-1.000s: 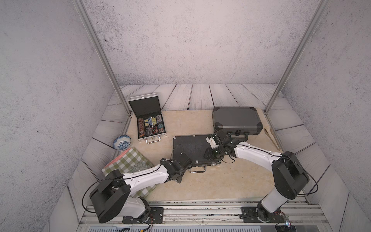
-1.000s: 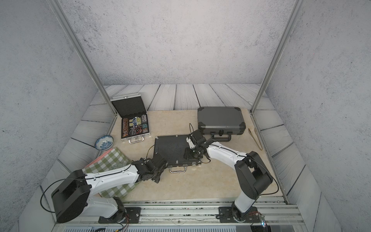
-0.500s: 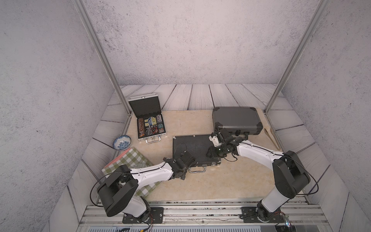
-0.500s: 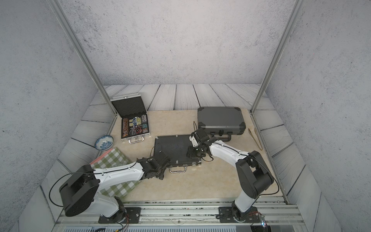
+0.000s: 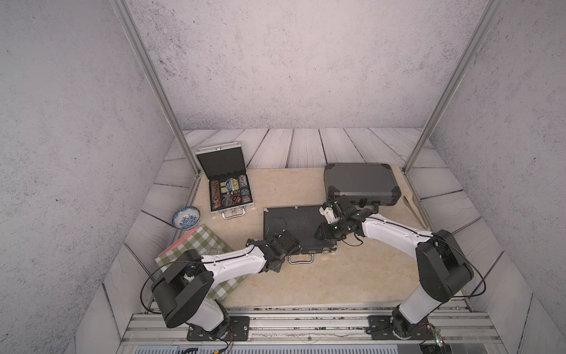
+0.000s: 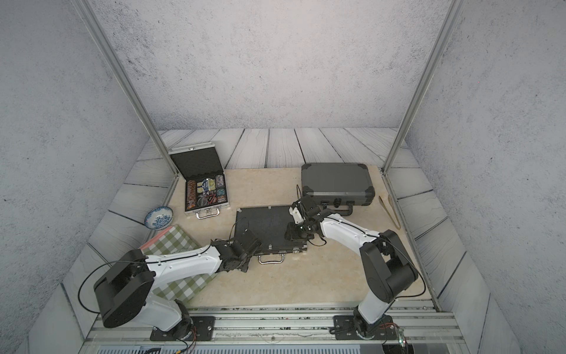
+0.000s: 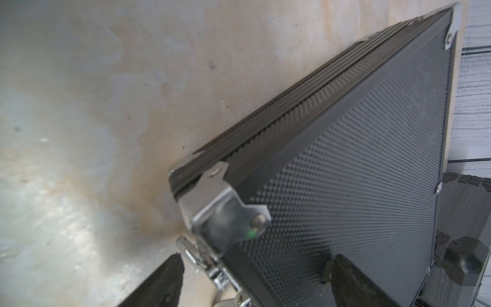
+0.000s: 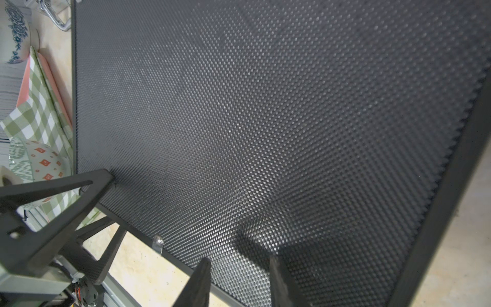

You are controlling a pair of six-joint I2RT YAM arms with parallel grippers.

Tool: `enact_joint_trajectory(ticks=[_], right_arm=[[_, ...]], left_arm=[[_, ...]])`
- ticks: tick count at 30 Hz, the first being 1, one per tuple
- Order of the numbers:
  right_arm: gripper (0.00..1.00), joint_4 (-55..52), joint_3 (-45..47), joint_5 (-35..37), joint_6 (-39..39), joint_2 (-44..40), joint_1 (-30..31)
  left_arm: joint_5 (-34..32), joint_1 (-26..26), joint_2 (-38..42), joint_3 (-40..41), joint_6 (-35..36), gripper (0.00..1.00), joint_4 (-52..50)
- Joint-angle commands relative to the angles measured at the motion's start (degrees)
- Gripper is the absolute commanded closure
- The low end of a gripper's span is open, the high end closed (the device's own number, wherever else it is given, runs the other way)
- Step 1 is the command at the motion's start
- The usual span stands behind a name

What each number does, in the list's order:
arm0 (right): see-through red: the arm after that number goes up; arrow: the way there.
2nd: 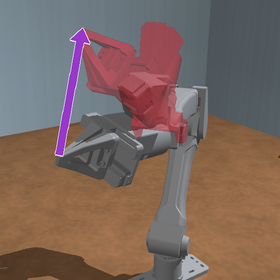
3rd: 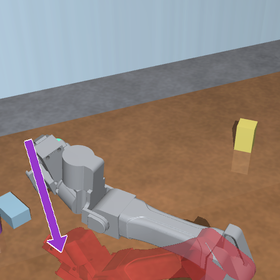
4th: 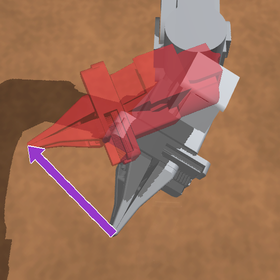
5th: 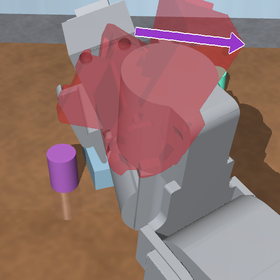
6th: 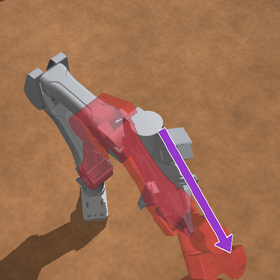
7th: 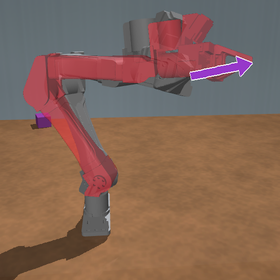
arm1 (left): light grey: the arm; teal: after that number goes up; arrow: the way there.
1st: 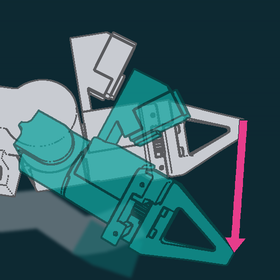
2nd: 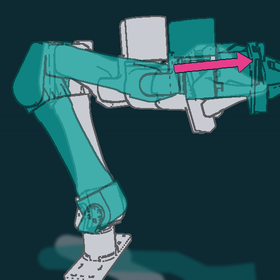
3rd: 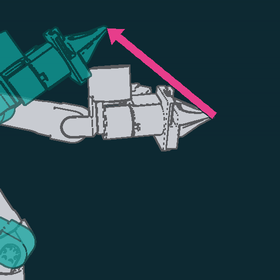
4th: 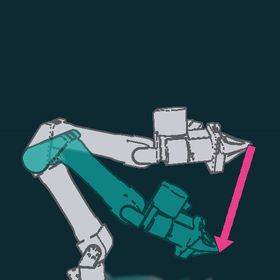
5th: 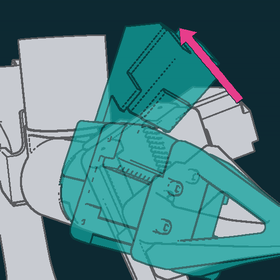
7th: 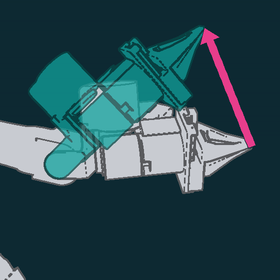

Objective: Close the poker set cases
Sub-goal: Fasten the fastener on the poker set case.

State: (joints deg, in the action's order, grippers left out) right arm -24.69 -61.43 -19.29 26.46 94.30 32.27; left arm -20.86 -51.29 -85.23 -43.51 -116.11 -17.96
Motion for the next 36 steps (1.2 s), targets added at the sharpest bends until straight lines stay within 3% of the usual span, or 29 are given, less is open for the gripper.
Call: enact_joint_trajectory(ticks=[1,19,26,32,34,36], right_arm=[[0.6,-6.1,1.8,3.8,-0.6,3.3,-0.9],[0.6,-7.1,1.8,3.6,-1.2,2.7,-1.1],[0.6,-7.8,0.8,3.8,-1.2,2.4,-1.4],[0.6,-8.9,-0.9,4.1,-1.5,2.4,-1.5],[0.6,-8.6,-1.1,4.2,-1.4,2.6,-1.5],[0.6,-8.2,-1.2,4.0,-1.2,3.2,-1.6]], left_arm=[[1.9,-0.2,-2.8,1.3,-0.1,0.11,-4.2],[0.4,-0.1,-8.8,8.5,-5.6,0.14,7.2],[2.8,-0.1,-2.0,6.7,0.2,0.12,3.0],[0.5,0.2,7.4,4.1,5.0,0.1,-11.2],[1.3,1.8,9.4,7.7,7.4,0.1,-7.4],[4.9,4.6,9.3,12.0,12.2,0.11,2.8]])
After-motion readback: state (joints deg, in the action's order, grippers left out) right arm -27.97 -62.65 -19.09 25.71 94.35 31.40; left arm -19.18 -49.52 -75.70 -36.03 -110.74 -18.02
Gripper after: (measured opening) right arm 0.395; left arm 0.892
